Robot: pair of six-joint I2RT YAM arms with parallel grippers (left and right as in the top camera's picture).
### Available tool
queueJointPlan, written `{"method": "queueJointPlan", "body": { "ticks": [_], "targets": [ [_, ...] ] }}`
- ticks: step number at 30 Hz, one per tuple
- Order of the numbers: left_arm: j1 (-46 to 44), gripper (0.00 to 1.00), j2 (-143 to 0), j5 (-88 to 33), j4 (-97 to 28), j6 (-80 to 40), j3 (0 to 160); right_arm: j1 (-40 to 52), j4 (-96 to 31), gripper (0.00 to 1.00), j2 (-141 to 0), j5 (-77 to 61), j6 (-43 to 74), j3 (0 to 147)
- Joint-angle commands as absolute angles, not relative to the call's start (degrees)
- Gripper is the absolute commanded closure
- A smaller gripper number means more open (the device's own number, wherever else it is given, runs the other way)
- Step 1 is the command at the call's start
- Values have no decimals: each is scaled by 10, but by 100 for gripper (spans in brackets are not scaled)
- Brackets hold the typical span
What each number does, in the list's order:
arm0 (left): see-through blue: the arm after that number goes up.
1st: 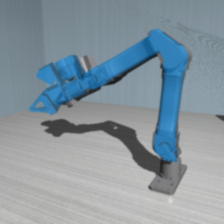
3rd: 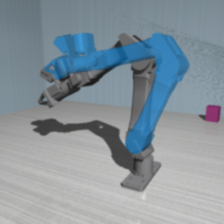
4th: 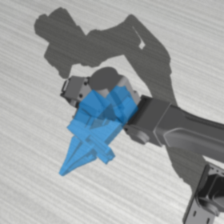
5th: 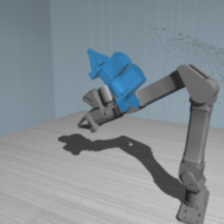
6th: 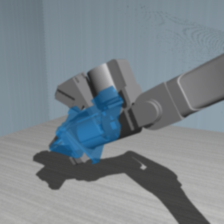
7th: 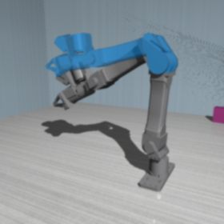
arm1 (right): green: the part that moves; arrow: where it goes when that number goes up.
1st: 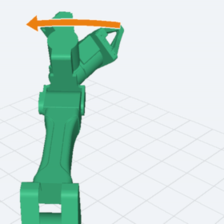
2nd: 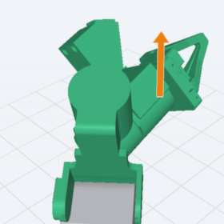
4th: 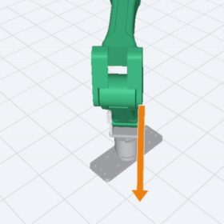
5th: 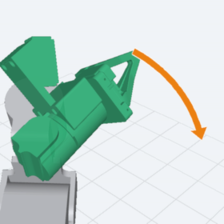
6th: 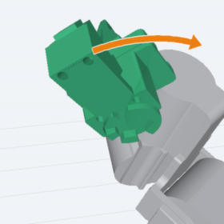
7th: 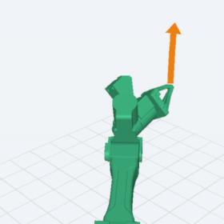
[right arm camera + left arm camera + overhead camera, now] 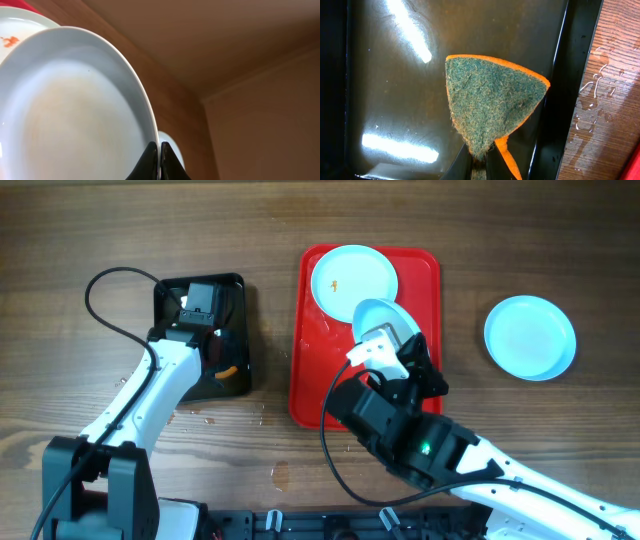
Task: Clean dirty plates on tray and stack at the side
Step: 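Lift the scrubbed plate with the right gripper and stack it on the side plate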
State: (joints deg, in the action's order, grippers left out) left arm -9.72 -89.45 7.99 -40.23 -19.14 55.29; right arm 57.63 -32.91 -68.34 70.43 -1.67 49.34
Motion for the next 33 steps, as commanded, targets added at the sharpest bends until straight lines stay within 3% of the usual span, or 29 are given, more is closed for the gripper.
{"method": "queueJointPlan", "body": {
  "ticks": [1, 7, 33],
  "targets": [
    [-94, 96, -893, 75, -401, -182, 554, 591, -312, 96, -692, 744, -60, 503],
    [-94, 96, -893, 75, -401, -182, 554, 593, -263, 96, -700, 757, -122, 502],
    [-94, 96, -893, 75, -401, -182, 554, 593, -248, 96, -700, 759, -125, 502]
  ]
}}
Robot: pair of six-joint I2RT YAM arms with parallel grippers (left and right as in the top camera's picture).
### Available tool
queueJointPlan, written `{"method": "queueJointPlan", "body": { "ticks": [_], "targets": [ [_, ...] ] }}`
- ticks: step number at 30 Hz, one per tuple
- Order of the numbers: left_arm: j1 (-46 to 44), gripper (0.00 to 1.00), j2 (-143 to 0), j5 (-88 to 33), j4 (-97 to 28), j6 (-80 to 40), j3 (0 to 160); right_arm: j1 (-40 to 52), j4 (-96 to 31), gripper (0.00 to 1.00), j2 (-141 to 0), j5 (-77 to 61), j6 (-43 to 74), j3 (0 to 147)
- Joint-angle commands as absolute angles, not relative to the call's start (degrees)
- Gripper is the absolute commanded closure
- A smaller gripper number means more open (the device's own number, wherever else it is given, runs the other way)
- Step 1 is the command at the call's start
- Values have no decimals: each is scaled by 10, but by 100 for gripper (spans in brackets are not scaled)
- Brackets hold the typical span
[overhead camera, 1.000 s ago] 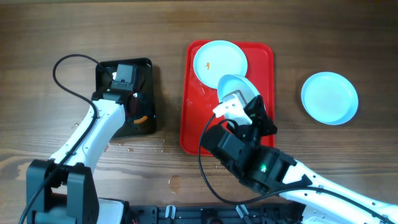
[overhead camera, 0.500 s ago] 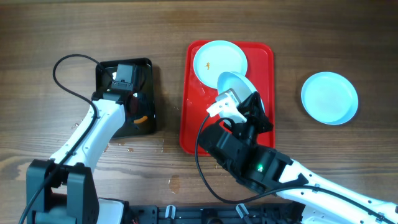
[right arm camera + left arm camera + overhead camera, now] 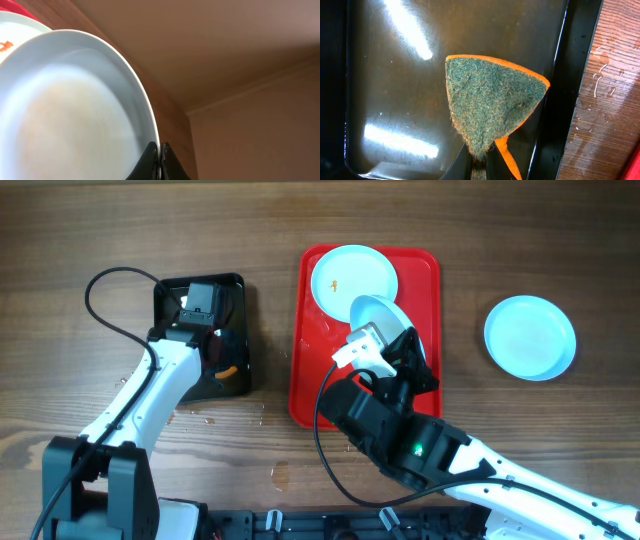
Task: Clean dirty plates on tray and stack at the side
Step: 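Lift the scrubbed plate with the right gripper and stack it on the side plate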
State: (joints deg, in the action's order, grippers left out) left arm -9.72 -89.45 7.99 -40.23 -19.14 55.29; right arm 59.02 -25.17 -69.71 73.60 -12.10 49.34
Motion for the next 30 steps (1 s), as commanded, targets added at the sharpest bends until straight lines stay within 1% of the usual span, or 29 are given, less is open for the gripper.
{"method": "queueJointPlan", "body": {
  "ticks": [1, 25, 28, 30],
  "targets": [
    [-94, 96, -893, 75, -401, -182, 554, 593, -248, 96, -700, 759, -124, 502],
    [-94, 96, -893, 75, -401, -182, 554, 593, -248, 96, -700, 759, -118, 502],
    [-94, 96, -893, 75, -401, -182, 554, 592, -268, 96, -700, 701, -84, 500],
    [-94, 96, -893, 75, -401, -182, 554, 571, -281, 96, -702, 639, -28, 493]
  ]
}}
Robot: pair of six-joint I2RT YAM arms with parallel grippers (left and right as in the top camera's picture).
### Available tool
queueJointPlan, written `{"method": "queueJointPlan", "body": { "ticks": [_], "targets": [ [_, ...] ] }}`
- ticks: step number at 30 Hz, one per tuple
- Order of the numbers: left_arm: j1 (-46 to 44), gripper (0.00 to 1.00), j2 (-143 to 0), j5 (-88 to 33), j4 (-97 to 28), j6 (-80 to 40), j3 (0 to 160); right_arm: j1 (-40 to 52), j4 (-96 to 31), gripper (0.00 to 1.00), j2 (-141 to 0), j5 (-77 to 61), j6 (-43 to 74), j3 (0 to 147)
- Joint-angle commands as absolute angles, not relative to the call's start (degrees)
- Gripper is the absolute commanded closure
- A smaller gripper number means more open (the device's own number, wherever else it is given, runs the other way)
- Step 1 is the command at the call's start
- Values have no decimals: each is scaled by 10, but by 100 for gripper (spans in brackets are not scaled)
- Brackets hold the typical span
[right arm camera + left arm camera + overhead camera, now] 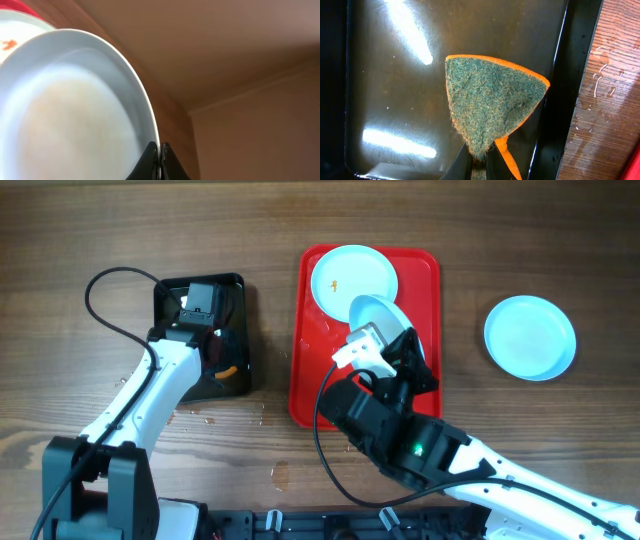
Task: Clean dirty plates on tray and stack at the side
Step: 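Lift the scrubbed plate with the right gripper and stack it on the side plate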
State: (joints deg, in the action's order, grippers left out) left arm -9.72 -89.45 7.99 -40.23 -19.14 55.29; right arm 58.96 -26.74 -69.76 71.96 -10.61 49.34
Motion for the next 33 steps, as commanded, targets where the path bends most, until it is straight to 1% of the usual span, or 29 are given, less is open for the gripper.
{"method": "queueJointPlan", "body": {
  "ticks": [1, 2, 4, 6, 8, 10, 12, 14, 16, 17, 22, 24, 26, 29, 33],
  "targets": [
    [-94, 96, -893, 75, -401, -182, 554, 559, -290, 96, -702, 613, -8, 492],
    [-94, 96, -893, 75, -402, -182, 554, 561, -305, 96, -700, 595, -16, 496],
    [-94, 96, -893, 75, -407, -182, 554, 579, -311, 96, -697, 660, -29, 498],
    [-94, 96, -893, 75, -407, -182, 554, 566, -299, 96, -699, 705, -19, 498],
    [-94, 96, -893, 75, -405, -182, 554, 553, -290, 95, -698, 660, -52, 499],
    [-94, 96, -893, 75, -405, -182, 554, 561, -291, 96, -698, 668, -77, 499],
    [-94, 96, -893, 75, -405, -182, 554, 550, -287, 95, -700, 670, -40, 499],
    [-94, 96, -893, 75, -406, -182, 554, 549, -289, 96, -696, 626, -45, 499],
    [-94, 96, -893, 75, -407, -182, 554, 553, -298, 96, -696, 620, -34, 499],
    [-94, 96, -893, 75, -407, -182, 554, 547, -301, 96, -698, 618, 0, 499],
    [-94, 96, -893, 75, -407, -182, 554, 479, -305, 96, -697, 540, 90, 499],
    [-94, 96, -893, 75, -407, -182, 554, 444, -306, 96, -693, 496, 128, 499],
    [-94, 96, -893, 75, -407, -182, 554, 378, -311, 96, -676, 405, 195, 499],
    [-94, 96, -893, 75, -407, -182, 554, 251, -319, 96, -653, 279, 262, 499],
    [-94, 96, -893, 75, -408, -182, 554, 86, -354, 95, -645, 163, 310, 499]
  ]
}}
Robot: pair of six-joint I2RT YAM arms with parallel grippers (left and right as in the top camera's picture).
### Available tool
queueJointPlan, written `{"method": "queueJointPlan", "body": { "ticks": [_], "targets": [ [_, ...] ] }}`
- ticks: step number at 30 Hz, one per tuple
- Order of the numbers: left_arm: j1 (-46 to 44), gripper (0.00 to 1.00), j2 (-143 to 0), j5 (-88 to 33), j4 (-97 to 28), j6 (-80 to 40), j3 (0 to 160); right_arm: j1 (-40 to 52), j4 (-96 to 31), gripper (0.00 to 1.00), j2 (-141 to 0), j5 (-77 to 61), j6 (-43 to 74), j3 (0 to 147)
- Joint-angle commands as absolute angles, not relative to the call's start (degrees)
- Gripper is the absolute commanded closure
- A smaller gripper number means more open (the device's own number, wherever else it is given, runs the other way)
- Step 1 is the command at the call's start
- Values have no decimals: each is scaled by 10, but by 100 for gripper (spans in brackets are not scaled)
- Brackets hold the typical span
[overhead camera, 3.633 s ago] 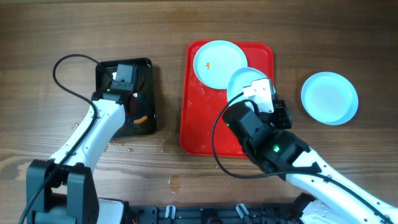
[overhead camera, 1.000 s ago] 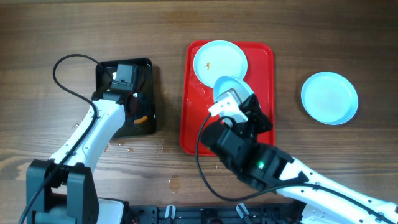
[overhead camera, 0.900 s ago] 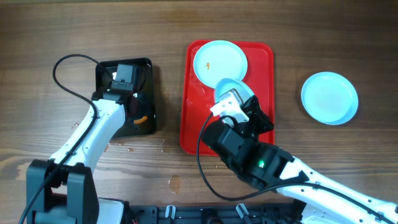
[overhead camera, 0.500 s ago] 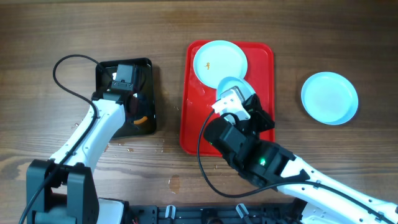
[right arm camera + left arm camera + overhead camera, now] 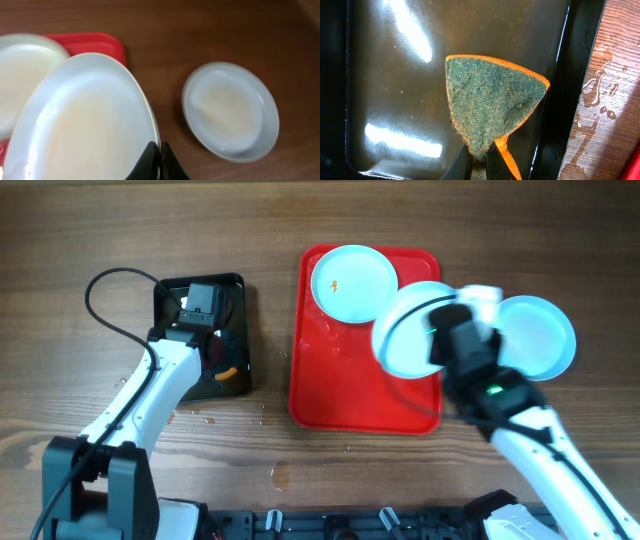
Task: Clean dirty plates on tray and stack at the side
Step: 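Lift the scrubbed plate with the right gripper and stack it on the side plate, then move the right gripper to the last plate on the red tray and grip its rim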
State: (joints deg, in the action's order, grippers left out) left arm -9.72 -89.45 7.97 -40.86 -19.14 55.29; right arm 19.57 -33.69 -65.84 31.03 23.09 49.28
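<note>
My right gripper (image 5: 160, 150) is shut on the rim of a pale blue plate (image 5: 408, 330), held above the right edge of the red tray (image 5: 340, 390). In the right wrist view this held plate (image 5: 85, 125) looks wiped, with a faint tan tint. A plate with an orange speck (image 5: 353, 283) lies at the tray's far end. Another pale blue plate (image 5: 542, 335) rests on the table to the right, also in the right wrist view (image 5: 230, 110). My left gripper (image 5: 482, 155) is shut on a green and orange sponge (image 5: 490, 102).
The sponge hangs over a black basin (image 5: 395, 75) left of the tray, and in the overhead view the basin (image 5: 238, 290) shows beside my left arm. Water drops lie on the wood (image 5: 215, 418) between basin and tray. A cable loops at far left.
My right gripper has moved right with the plate, from over the tray's middle to its right edge beside the plate on the table. The plate now lies flatter. The left gripper has not moved.
My right gripper held the plate tilted over the tray's middle, then a little further left, and stayed there. Now the plate is at the tray's right edge, near the plate on the table. My left gripper kept the sponge over the basin throughout.
</note>
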Motion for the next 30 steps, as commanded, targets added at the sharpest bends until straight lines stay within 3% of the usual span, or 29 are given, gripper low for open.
{"method": "queueJointPlan", "body": {
  "ticks": [1, 8, 13, 14, 15, 17, 22, 27, 30],
  "targets": [
    [-94, 96, -893, 75, -408, -182, 554, 43, -362, 96, -649, 144, 317, 499],
    [-94, 96, -893, 75, -407, -182, 554, -220, -361, 96, -707, 61, 319, 499],
    [-94, 96, -893, 75, -407, -182, 554, -304, -333, 95, -775, 59, 313, 499],
    [-94, 96, -893, 75, -407, -182, 554, -309, -325, 89, -787, 59, 307, 499],
    [-94, 96, -893, 75, -407, -182, 554, -311, -314, 66, -801, 53, 300, 499],
    [-94, 96, -893, 75, -408, -182, 554, -310, -291, 59, -805, -8, 267, 499],
    [-94, 96, -893, 75, -409, -182, 554, -281, -226, 60, -780, -280, 184, 503],
    [-94, 96, -892, 61, -408, -182, 554, -120, -279, 59, -770, -302, 95, 536],
    [-94, 96, -893, 60, -397, -168, 554, -6, -261, 58, -771, -233, 89, 538]
  ]
}}
